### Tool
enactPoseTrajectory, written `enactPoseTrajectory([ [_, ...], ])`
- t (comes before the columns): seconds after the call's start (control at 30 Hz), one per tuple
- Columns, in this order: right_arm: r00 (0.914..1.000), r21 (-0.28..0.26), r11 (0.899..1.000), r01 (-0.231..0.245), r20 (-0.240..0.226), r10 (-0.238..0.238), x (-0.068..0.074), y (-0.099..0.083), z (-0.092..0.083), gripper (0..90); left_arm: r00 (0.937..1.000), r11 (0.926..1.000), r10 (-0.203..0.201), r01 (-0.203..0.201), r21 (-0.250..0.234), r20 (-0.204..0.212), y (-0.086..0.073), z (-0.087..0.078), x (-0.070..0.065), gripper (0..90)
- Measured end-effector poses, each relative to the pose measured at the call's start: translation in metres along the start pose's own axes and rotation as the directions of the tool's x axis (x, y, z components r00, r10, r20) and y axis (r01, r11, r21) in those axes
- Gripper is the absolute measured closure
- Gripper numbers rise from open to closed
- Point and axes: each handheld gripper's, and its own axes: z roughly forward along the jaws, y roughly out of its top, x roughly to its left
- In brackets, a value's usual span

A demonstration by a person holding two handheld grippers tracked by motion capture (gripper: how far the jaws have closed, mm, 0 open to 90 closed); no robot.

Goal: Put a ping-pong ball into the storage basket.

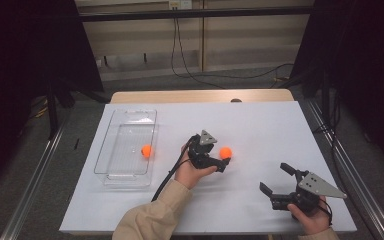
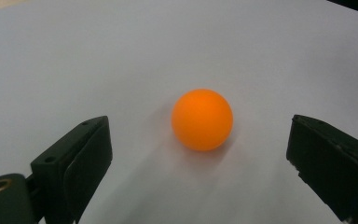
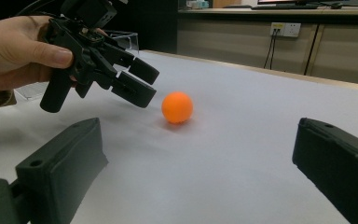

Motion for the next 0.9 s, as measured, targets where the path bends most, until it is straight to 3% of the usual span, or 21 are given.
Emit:
enactPoseTrajectory([
  [0.9, 1.0000, -0.004, 1.000, -0.005, 0.001, 0.005, 0.000, 0.000, -0.001, 1.8, 0.9999, 0.9999, 0.009, -0.009, 0.005, 0.008, 0.001, 0.013, 0.000, 10.2],
])
